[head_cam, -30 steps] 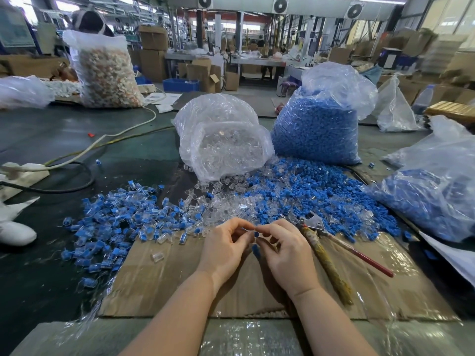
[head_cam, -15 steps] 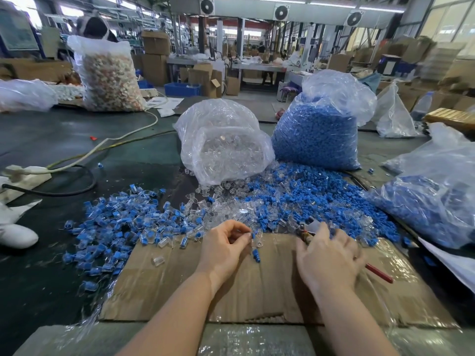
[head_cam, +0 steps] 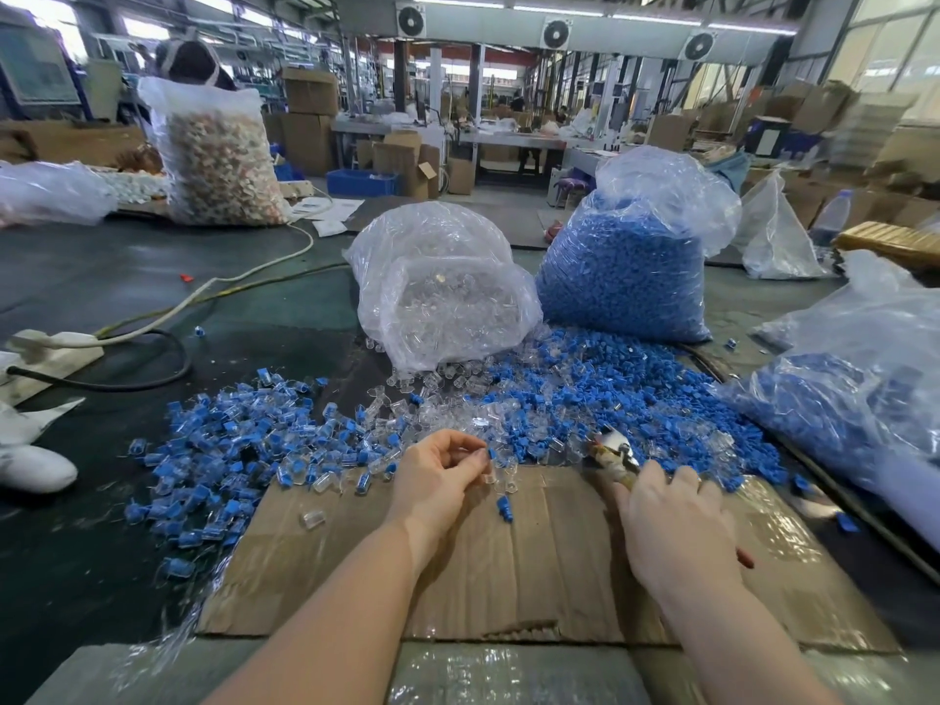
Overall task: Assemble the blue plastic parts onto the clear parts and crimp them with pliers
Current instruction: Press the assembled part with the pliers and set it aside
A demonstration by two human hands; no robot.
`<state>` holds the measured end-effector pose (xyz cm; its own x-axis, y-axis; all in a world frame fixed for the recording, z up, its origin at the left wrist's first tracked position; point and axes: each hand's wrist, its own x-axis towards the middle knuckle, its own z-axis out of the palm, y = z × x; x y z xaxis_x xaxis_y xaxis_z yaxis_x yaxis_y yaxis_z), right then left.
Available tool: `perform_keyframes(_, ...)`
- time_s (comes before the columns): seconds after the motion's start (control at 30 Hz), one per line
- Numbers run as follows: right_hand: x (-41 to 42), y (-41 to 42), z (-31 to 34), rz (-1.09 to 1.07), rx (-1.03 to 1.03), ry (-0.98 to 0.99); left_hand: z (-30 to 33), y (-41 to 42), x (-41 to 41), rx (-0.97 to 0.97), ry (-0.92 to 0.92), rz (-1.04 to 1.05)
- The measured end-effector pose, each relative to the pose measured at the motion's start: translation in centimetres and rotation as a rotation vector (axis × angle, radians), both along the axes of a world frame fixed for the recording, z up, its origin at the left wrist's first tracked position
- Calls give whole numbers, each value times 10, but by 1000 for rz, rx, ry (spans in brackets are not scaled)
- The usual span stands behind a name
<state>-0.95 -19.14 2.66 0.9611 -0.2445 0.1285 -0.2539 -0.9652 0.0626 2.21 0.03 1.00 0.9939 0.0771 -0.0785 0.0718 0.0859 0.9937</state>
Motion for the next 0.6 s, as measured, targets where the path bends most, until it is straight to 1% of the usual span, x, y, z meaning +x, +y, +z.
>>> perform_keyframes(0.07, 1, 5, 9, 117, 98, -11, 4, -2, 2, -78, 52, 4)
perform_keyframes(0.1, 1, 9, 14, 178, 199, 11, 7, -3, 3, -114, 78, 7)
perform_keyframes(0.2, -3, 24, 32, 280, 621, 151, 13, -4, 6, -110, 118, 25)
perform_keyframes(0.27, -4, 32, 41, 292, 816, 226, 15, -4, 6, -109, 134, 34)
perform_keyframes(0.33, -4, 36, 44, 290, 898, 294, 16, -5, 6, -112, 138, 39)
perform_keyframes(0.6, -1, 31, 45, 225, 1079, 557, 17, -7, 7, -94, 146, 74)
